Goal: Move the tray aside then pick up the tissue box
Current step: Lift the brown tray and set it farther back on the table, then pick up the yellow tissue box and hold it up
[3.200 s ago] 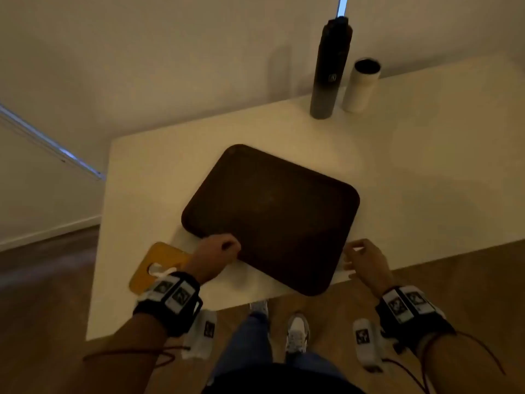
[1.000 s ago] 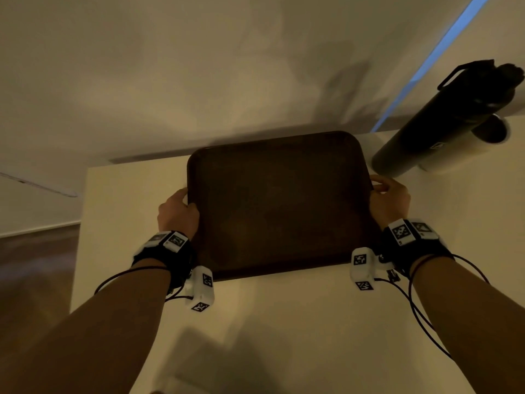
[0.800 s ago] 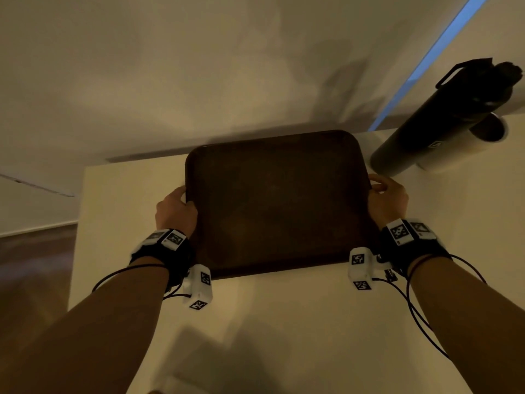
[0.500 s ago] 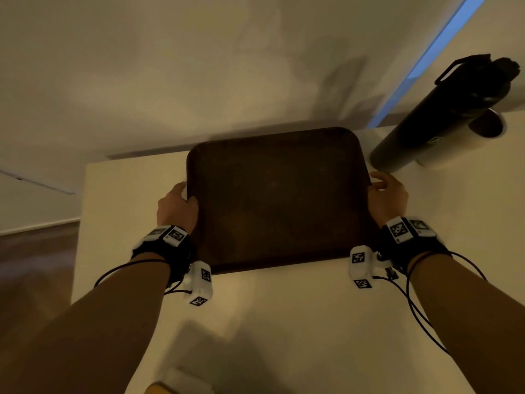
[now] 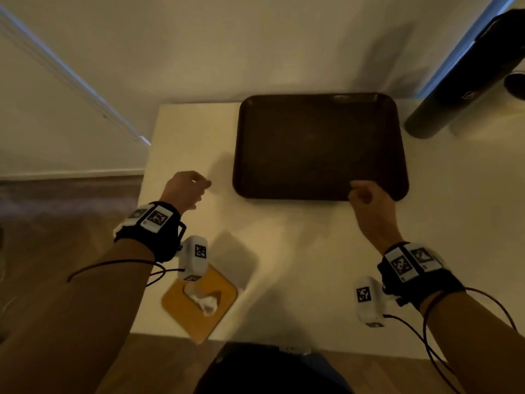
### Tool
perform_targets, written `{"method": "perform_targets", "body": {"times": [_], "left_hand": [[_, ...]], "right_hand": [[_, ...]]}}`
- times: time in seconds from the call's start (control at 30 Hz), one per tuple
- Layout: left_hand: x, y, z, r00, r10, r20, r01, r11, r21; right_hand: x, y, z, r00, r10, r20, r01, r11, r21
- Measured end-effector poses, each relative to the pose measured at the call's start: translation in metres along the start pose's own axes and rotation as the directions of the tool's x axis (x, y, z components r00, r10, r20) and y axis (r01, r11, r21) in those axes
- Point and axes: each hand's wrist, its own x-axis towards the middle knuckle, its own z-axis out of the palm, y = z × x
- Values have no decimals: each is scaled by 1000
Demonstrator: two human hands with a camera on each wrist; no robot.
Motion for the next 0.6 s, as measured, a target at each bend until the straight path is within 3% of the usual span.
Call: {"method": "perform_targets", "body": {"times": [0.13, 0.33, 0.47, 0.6], "left_hand": [[-47, -40, -18, 999, -17, -31, 18, 1000, 15], [-116, -112, -21, 992, -77, -98, 86, 992, 93], [-151, -140, -11, 973, -211, -92, 204, 976, -79], [-166, -146, 1, 947, -319, 43, 318, 905, -282]], "right_hand": [[-63, 8, 45, 968, 2, 252, -6, 1000, 16], [-140, 3, 107, 896, -24, 444, -1, 998, 57], [-169, -10, 133, 847, -44, 529, -26, 992, 123], [-179, -15, 150, 807, -42, 589, -26, 994, 107]]}}
